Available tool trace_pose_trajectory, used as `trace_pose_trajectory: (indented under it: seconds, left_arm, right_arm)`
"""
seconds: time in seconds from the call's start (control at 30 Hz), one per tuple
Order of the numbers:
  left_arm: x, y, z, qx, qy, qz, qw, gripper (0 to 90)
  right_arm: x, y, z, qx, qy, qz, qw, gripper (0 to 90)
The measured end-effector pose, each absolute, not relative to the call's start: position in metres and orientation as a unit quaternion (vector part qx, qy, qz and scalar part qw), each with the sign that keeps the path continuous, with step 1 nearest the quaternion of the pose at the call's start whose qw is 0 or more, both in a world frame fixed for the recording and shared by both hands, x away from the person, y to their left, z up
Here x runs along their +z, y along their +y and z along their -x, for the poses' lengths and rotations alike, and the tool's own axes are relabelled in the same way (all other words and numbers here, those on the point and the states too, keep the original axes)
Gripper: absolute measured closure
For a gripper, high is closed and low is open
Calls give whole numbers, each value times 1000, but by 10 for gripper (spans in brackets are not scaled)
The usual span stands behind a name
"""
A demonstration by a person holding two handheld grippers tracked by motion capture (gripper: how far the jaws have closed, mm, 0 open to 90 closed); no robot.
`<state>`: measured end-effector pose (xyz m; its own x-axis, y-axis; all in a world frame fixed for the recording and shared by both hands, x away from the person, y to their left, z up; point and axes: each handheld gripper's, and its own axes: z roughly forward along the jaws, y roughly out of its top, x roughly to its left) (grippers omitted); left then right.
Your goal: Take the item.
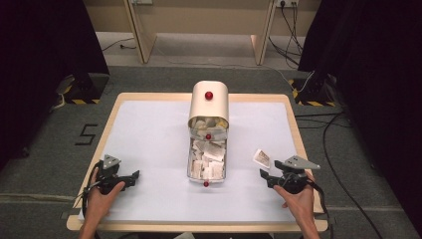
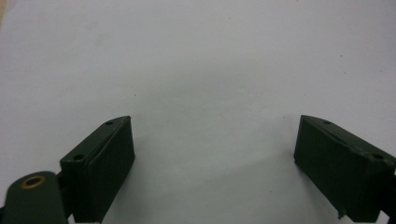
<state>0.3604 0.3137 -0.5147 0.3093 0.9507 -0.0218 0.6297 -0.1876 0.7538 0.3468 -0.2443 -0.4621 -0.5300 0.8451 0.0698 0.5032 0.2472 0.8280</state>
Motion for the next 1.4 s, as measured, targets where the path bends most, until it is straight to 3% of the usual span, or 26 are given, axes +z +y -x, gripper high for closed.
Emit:
trace_pose_trajectory:
  seconds: [0.7, 1.4]
  left_arm:
    - [-515, 314, -360, 235, 538, -734, 341, 114]
    - [-515, 314, -360, 236, 538, -734, 341, 114]
  right_arm:
    - [-469, -241, -318, 413, 782, -423, 198, 317]
    - [-488, -251, -300, 396, 793, -439, 147, 320]
